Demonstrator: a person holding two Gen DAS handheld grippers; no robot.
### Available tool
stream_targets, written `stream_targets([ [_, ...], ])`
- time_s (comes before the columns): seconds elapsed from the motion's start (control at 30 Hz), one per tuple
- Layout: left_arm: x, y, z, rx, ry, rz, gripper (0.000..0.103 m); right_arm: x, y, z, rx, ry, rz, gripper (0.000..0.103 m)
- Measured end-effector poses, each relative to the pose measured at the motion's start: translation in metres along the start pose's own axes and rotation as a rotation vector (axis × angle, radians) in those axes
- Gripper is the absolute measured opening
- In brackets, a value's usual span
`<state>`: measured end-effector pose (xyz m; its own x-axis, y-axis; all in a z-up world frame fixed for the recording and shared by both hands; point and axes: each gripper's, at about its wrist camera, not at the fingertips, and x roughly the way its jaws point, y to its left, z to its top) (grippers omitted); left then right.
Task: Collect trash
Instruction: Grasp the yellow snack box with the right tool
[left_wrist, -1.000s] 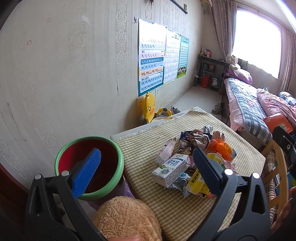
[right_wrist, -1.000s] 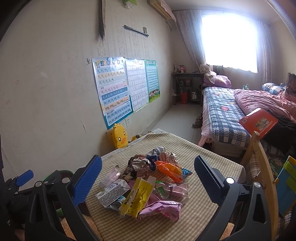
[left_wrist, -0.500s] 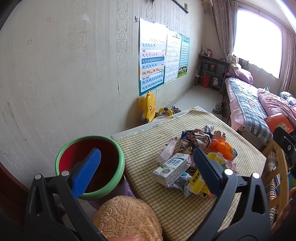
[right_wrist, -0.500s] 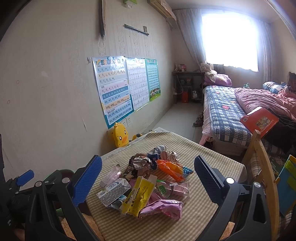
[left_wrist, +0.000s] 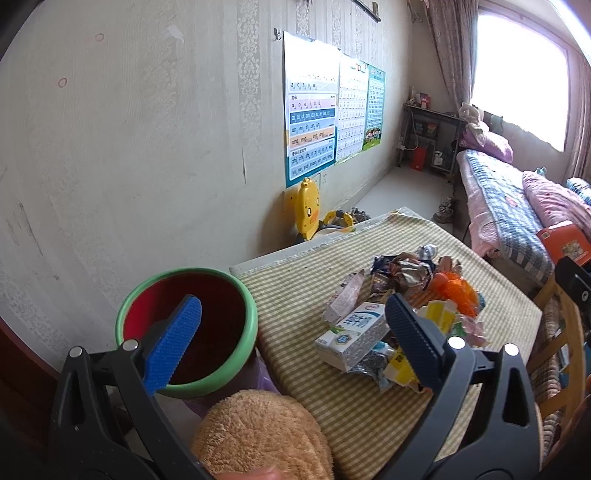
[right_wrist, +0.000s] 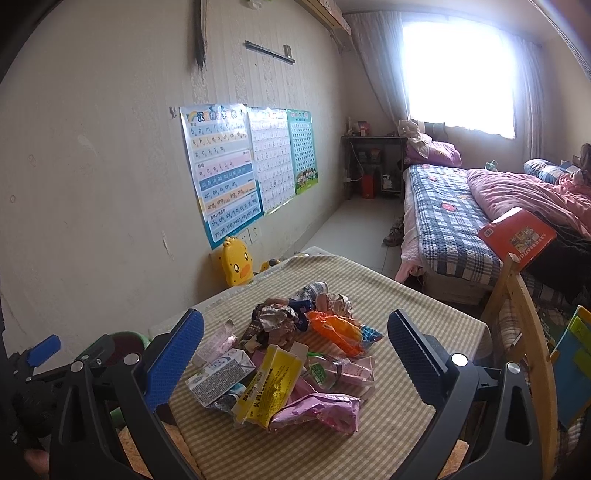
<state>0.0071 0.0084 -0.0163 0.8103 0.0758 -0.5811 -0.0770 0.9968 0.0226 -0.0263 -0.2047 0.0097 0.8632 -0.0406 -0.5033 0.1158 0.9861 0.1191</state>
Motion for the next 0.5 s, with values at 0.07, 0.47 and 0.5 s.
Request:
stream_targets([
  [0.07, 0.005, 0.0, -0.003, 0.009, -0.004, -0.005, 0.098, 0.007, -0.004, -0.003, 0.008, 0.023, -0.011, 0.096],
  [0.47, 0.053, -0.001, -0.028, 0.09, 0.123, 0.051, 0.098, 0.106, -0.01, -0.054, 0.097, 0.351, 0.163, 0.093],
  [0.5, 0.056, -0.001, -0.029, 0.091, 0.131, 0.046, 0.098, 0.114, -0.01, -0.056, 0.119, 0.375, 0.174, 0.09],
])
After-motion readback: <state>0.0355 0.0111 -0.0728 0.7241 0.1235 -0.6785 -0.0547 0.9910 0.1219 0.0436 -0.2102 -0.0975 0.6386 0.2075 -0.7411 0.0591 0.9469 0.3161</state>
